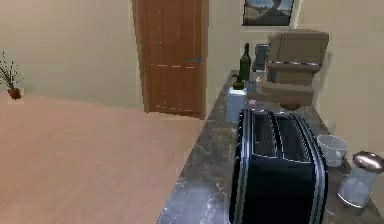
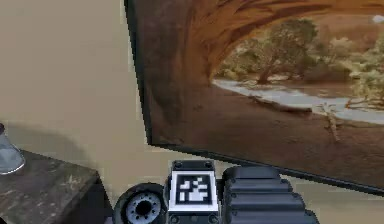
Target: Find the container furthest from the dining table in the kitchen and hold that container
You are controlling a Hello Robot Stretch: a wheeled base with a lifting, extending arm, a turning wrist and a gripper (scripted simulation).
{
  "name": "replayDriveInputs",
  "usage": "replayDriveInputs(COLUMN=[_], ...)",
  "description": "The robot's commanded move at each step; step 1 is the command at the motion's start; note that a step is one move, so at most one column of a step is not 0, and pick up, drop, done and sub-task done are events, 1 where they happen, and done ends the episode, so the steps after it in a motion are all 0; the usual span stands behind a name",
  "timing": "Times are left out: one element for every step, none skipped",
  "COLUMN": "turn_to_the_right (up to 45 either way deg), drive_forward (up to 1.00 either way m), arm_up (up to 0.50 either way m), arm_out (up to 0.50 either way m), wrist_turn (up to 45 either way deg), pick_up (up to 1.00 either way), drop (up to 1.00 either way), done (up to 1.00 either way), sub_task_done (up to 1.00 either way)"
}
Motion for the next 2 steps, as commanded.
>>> replayDriveInputs(turn_to_the_right=[45.0,3.0], drive_forward=[0.00,0.00], arm_up=[0.00,0.00], arm_out=[0.00,0.00], wrist_turn=[0.0,0.0], pick_up=[0.00,0.00], drop=[0.00,0.00], done=[0.00,0.00], sub_task_done=[0.00,0.00])
